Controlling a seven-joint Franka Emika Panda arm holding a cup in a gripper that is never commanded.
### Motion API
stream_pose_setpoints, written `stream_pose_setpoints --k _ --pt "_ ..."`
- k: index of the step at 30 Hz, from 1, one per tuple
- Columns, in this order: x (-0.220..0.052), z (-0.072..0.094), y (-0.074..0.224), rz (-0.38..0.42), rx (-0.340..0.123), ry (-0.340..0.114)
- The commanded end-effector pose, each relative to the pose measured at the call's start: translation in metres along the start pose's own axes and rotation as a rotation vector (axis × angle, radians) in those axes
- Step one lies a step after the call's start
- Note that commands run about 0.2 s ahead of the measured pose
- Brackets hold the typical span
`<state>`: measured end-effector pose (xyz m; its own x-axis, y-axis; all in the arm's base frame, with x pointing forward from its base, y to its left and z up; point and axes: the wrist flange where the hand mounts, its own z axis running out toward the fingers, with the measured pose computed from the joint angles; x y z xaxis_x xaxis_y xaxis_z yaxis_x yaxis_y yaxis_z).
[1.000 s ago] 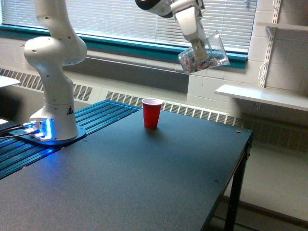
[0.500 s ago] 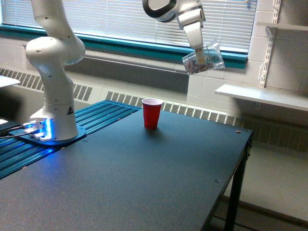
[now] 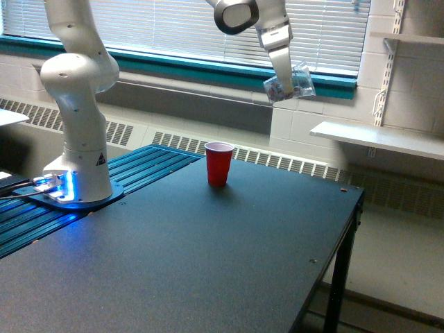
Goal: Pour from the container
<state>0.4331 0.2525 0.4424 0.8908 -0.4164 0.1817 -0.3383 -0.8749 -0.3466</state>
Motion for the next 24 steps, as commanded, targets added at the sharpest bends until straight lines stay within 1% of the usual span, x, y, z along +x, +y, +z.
stream_pose_setpoints --k 1,4,9,16,19,24 --pt "-0.055 0.010 -0.028 -0.122 0.043 -0.065" --pt "-0.075 0.010 -0.034 -0.144 0.057 -0.092" --pt "-0.101 0.005 -0.039 -0.161 0.076 -0.115" --pt "-0.133 -0.009 -0.038 -0.178 0.088 -0.132" --pt "-0.143 -0.016 -0.034 -0.173 0.098 -0.140" --pt "-0.161 -0.028 -0.027 -0.184 0.084 -0.140"
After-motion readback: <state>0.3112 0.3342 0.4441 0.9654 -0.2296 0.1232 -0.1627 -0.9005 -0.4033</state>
